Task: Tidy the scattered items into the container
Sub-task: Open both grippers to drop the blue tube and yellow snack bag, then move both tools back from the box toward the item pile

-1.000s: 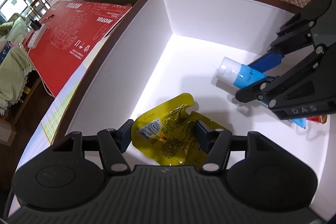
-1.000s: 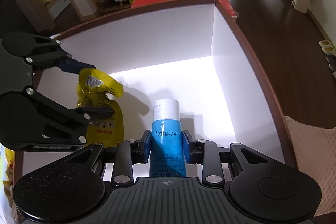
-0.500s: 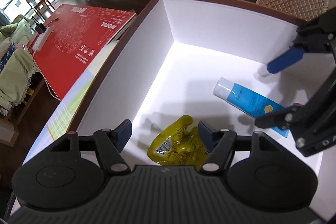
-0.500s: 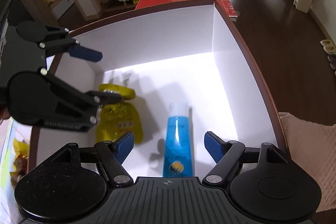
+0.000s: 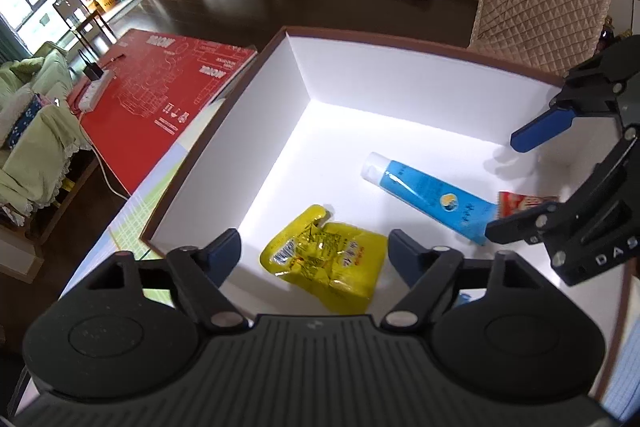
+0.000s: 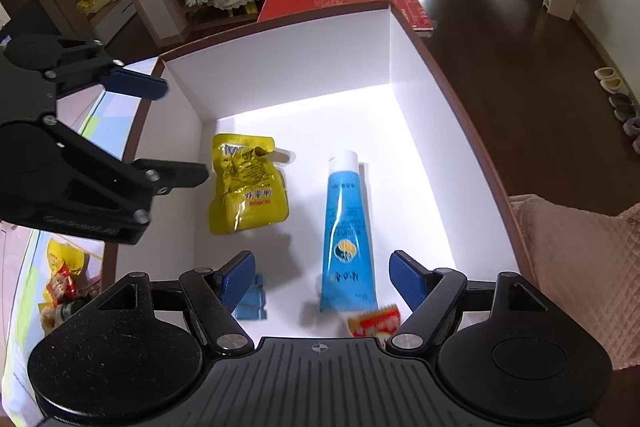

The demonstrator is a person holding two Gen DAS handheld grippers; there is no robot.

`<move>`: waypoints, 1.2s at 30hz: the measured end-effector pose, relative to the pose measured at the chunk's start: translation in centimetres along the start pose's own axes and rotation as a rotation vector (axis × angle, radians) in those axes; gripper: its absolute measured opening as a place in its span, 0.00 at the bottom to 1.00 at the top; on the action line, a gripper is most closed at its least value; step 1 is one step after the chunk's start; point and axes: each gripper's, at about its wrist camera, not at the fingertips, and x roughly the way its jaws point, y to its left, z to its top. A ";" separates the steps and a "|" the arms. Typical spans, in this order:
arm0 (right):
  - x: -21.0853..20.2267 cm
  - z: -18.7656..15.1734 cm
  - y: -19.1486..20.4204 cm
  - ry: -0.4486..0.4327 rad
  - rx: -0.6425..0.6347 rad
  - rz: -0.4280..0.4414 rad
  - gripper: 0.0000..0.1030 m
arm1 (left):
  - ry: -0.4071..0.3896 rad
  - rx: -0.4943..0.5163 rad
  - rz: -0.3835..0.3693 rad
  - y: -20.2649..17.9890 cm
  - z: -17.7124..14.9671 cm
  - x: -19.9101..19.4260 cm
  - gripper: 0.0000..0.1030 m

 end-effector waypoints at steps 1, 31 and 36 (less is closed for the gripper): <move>-0.4 -0.3 0.1 -0.004 0.001 -0.002 0.75 | -0.006 -0.001 0.003 -0.2 -0.2 -0.6 0.77; -9.4 -7.4 4.3 -0.175 -0.017 -0.134 0.93 | -0.158 -0.045 0.091 -6.4 -6.0 -15.0 0.96; -10.7 -8.5 4.7 -0.218 0.029 -0.124 0.93 | -0.177 -0.076 0.086 -6.1 -7.7 -16.7 0.96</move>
